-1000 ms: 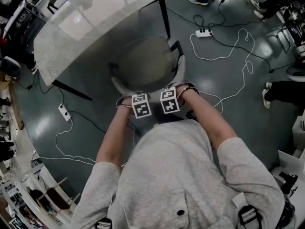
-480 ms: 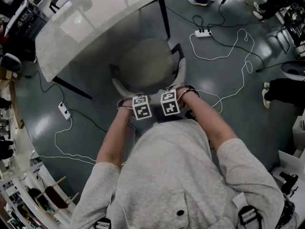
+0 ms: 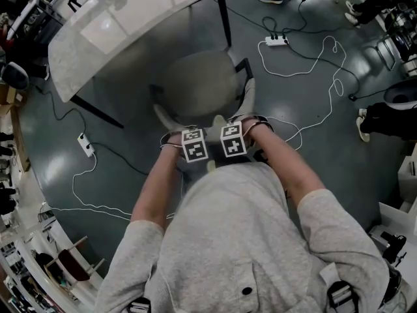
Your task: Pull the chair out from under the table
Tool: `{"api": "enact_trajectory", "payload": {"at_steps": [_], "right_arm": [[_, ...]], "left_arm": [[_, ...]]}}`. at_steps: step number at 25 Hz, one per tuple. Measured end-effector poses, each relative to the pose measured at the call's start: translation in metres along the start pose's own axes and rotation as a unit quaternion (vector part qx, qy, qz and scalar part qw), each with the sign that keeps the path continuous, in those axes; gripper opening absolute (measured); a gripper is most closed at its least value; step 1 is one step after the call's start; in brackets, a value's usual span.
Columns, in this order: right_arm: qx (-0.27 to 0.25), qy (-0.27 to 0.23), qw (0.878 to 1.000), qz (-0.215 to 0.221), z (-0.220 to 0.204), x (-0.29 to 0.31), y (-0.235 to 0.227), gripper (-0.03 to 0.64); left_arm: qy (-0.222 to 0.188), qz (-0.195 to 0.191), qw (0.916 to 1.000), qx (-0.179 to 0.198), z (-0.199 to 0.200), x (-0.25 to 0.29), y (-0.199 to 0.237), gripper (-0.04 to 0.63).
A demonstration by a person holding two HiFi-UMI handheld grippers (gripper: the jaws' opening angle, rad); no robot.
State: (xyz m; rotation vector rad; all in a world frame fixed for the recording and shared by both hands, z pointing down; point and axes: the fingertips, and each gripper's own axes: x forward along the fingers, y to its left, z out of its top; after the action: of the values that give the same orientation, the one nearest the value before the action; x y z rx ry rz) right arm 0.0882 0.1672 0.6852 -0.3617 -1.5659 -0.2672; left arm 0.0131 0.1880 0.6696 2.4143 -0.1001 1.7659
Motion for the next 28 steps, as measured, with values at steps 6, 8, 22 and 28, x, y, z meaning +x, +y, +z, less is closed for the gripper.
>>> {"api": "enact_trajectory", "payload": {"at_steps": [6, 8, 22, 28], "right_arm": [[0.007, -0.002, 1.0, -0.003, 0.004, 0.002, 0.025, 0.095], [0.009, -0.001, 1.0, -0.002, 0.005, 0.002, 0.034, 0.095], [0.029, -0.022, 0.998, -0.043, 0.009, 0.0, 0.054, 0.115], [0.033, -0.04, 0.997, -0.063, 0.004, -0.022, 0.058, 0.12]], "left_arm": [[0.001, -0.002, 1.0, 0.006, 0.002, 0.003, -0.025, 0.094], [0.002, -0.004, 1.0, 0.008, 0.002, 0.004, -0.034, 0.094], [-0.032, 0.042, 0.9983, -0.024, 0.003, 0.0, -0.052, 0.148], [-0.071, 0.066, 0.9937, -0.056, -0.009, -0.023, -0.054, 0.164]]}}
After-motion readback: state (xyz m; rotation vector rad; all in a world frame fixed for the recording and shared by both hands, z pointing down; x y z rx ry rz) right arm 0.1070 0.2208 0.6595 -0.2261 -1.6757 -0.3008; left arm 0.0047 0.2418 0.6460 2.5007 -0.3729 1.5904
